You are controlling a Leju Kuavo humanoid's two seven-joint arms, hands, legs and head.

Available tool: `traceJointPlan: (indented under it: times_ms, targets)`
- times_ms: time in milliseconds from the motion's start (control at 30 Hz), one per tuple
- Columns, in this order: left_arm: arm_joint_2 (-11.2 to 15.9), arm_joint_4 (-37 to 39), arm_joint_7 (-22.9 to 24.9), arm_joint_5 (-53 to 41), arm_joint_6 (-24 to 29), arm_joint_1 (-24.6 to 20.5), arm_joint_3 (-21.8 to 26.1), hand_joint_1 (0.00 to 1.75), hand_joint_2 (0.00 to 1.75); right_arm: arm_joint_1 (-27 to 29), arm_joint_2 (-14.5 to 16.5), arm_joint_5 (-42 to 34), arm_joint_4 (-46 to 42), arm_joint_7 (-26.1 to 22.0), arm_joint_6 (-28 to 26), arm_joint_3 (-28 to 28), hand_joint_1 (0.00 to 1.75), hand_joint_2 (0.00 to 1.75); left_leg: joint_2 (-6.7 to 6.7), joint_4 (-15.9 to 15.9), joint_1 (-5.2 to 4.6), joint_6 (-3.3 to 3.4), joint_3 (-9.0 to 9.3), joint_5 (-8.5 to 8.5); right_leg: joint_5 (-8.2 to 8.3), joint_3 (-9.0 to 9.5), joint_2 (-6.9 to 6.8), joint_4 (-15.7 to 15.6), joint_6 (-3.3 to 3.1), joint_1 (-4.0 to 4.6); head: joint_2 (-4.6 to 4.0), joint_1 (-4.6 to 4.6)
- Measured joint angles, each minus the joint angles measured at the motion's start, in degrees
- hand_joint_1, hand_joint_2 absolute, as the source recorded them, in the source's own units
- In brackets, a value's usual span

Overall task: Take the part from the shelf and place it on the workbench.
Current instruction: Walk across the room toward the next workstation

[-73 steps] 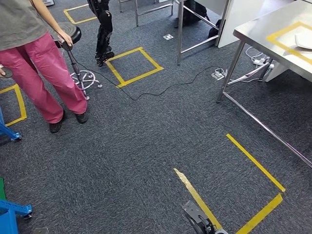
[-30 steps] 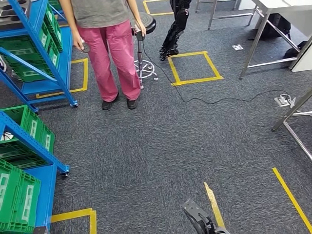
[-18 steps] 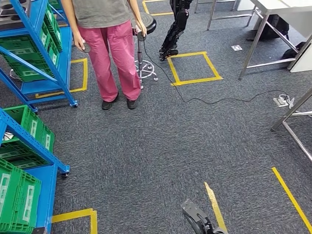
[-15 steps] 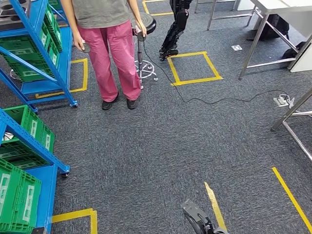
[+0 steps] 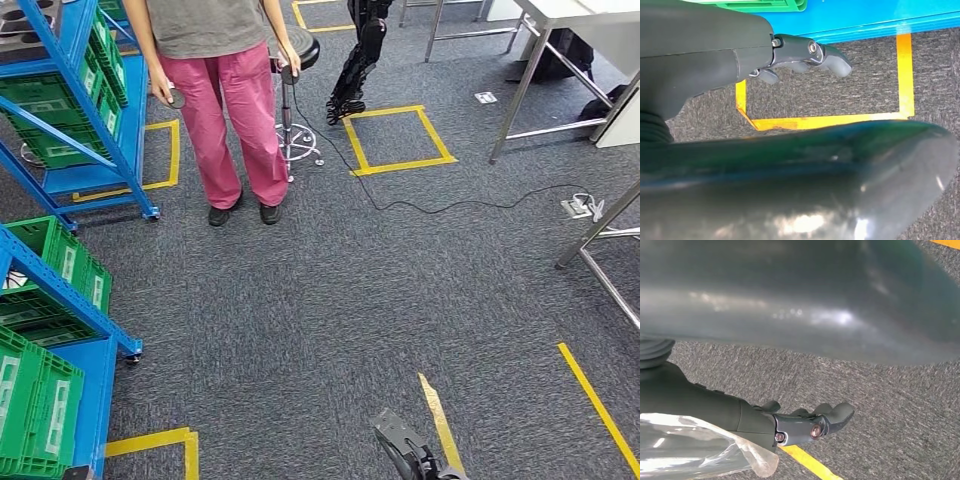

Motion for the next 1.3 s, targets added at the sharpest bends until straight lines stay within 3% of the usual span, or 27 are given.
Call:
traceJointPlan:
  times_ms: [100,167,233,300,333,367,400,467,533,600,667,700,733,800,833,967,1033,1133,1167,1300]
  targets:
    - [0.20,0.01,0.00,-0.05,0.17,-0.08,-0.21,0.00,0.00,-0.08,0.11,-0.02,0.00,-0.04,0.03,0.00,0.00,0.00,-0.05,-0.15,-0.22,0.81,0.02,-0.05,0.23,0.24,-0.20,-0.44,0.64,-0.17,0.00,-0.03]
    - [0.34,0.01,0.01,-0.09,0.37,-0.17,-0.40,0.00,0.00,-0.15,0.15,-0.03,0.02,-0.13,0.04,-0.08,0.00,0.00,-0.11,-1.55,0.02,1.54,0.86,0.45,-0.37,-0.05,0.39,0.19,1.10,-0.22,0.00,0.03]
    - [0.39,0.01,0.01,-0.03,0.65,-0.41,-0.57,0.00,0.00,-0.13,0.16,-0.03,0.07,-0.21,0.05,-0.19,0.00,0.00,-0.23,-2.77,0.39,1.91,1.65,0.91,-2.94,-2.62,1.70,5.14,1.35,-0.39,0.01,0.21]
    - [0.38,0.01,0.03,0.11,0.83,-0.62,-0.89,0.00,0.00,0.05,0.17,-0.03,0.15,-0.20,0.08,-0.24,0.00,0.00,-0.47,-2.84,0.45,1.92,1.76,0.80,-5.81,-6.73,2.47,12.59,1.69,-0.68,0.01,0.30]
    - [0.36,0.02,0.05,0.18,0.87,-0.62,-1.08,0.00,0.00,0.19,0.17,-0.03,0.19,-0.16,0.09,-0.24,0.00,0.00,-0.63,-2.75,0.48,1.78,1.82,0.66,-6.03,-8.07,2.58,14.65,1.93,-0.86,0.01,0.31]
    - [0.35,0.02,0.07,0.22,0.90,-0.60,-1.23,0.00,0.00,0.30,0.17,-0.03,0.22,-0.13,0.08,-0.27,0.00,0.00,-0.77,-2.63,0.57,1.55,1.94,0.46,-5.14,-8.36,2.62,14.57,2.17,-1.07,0.00,0.30]
    - [0.34,0.03,0.09,0.25,0.93,-0.59,-1.34,0.00,0.00,0.35,0.16,-0.03,0.24,-0.10,0.08,-0.32,0.00,0.00,-0.92,-2.41,0.72,1.20,2.09,0.20,-3.25,-7.51,2.62,12.28,2.44,-1.34,0.00,0.31]
    - [0.45,0.04,0.09,0.28,0.96,-0.64,-1.43,0.00,0.00,0.30,0.24,-0.03,0.26,-0.08,0.07,-0.42,0.00,0.00,-1.15,-1.63,1.00,0.27,2.27,-0.62,0.18,-4.16,2.77,5.09,3.09,-1.84,0.00,0.40]
    - [0.64,0.05,0.10,0.32,0.97,-0.72,-1.55,0.00,0.00,0.21,0.40,-0.03,0.27,-0.07,0.07,-0.47,0.00,0.00,-1.29,-0.64,0.99,-0.61,2.05,-1.36,0.67,-2.08,3.08,1.51,2.64,-1.86,0.01,0.50]
    - [0.75,0.06,0.12,0.39,1.01,-0.72,-1.76,0.00,0.00,0.29,0.48,-0.03,0.30,-0.02,0.07,-0.49,0.00,0.00,-1.38,-0.22,0.98,-1.05,1.91,-1.58,0.18,-1.82,3.24,1.64,1.37,-1.63,0.01,0.45]
    - [0.75,0.06,0.13,0.51,1.03,-0.71,-1.97,0.00,0.00,0.40,0.48,-0.02,0.32,0.02,0.05,-0.50,0.00,0.00,-1.35,0.38,1.15,-1.30,1.88,-2.17,0.00,-1.68,3.18,1.83,0.64,-1.48,0.01,0.34]
    - [0.77,0.06,0.14,0.61,1.04,-0.73,-2.04,0.00,0.00,0.37,0.48,-0.02,0.34,0.03,0.04,-0.52,0.00,0.00,-1.33,0.87,1.16,-0.95,1.79,-1.81,-0.12,-1.48,3.16,1.87,0.40,-1.39,0.01,0.30]
    - [0.81,0.06,0.16,0.72,1.08,-0.75,-2.10,0.00,0.00,0.31,0.49,-0.03,0.36,0.04,0.02,-0.54,0.00,0.00,-1.31,1.46,1.15,-0.18,1.68,-1.63,-0.27,-1.25,3.14,1.83,0.27,-1.27,0.01,0.27]
    - [0.92,0.07,0.20,0.91,1.20,-0.81,-2.21,0.00,0.00,0.13,0.51,-0.03,0.40,0.08,0.03,-0.56,0.00,0.00,-1.32,1.90,0.97,1.93,1.54,-0.51,-0.48,-0.96,3.18,1.80,0.17,-1.06,0.01,0.22]
    - [0.94,0.08,0.22,0.97,1.26,-0.83,-2.26,0.00,0.00,0.09,0.52,-0.02,0.42,0.09,0.03,-0.57,0.00,0.00,-1.32,1.93,0.92,2.56,1.52,-0.65,-0.55,-0.91,3.18,1.77,0.08,-1.00,0.01,0.20]
    - [0.94,0.08,0.22,1.13,1.34,-0.85,-2.40,0.00,0.00,0.14,0.52,-0.01,0.45,0.10,0.07,-0.55,0.00,0.00,-1.30,1.50,0.89,2.81,1.60,-0.72,-0.77,-0.96,3.08,1.77,-0.26,-0.82,0.00,0.15]
    - [0.93,0.08,0.21,1.26,1.36,-0.86,-2.48,0.00,0.00,0.12,0.52,-0.01,0.47,0.10,0.07,-0.55,0.00,0.00,-1.28,0.71,0.99,2.11,1.98,-1.31,-0.83,-1.05,2.93,1.80,-0.34,-0.66,0.00,0.16]
    - [0.89,0.08,0.20,1.36,1.37,-0.80,-2.75,0.00,0.00,0.10,0.52,-0.03,0.53,0.10,0.06,-0.56,0.00,0.00,-1.27,-0.51,1.36,-1.08,2.58,-1.99,-0.87,-1.14,2.65,1.85,-0.42,-0.48,0.00,0.19]
    - [0.87,0.08,0.20,1.37,1.37,-0.77,-2.83,0.00,0.00,0.08,0.52,-0.02,0.55,0.10,0.06,-0.56,0.00,0.00,-1.27,-0.57,1.43,-1.79,2.60,-1.98,-0.88,-1.12,2.59,1.85,-0.43,-0.47,0.00,0.20]
    - [0.85,0.08,0.20,1.39,1.39,-0.74,-3.02,0.00,0.00,0.07,0.52,-0.03,0.57,0.10,0.05,-0.56,0.00,0.00,-1.27,-0.54,1.30,-1.98,2.60,-2.03,-0.78,-1.01,2.57,1.79,-0.29,-0.66,0.00,0.20]
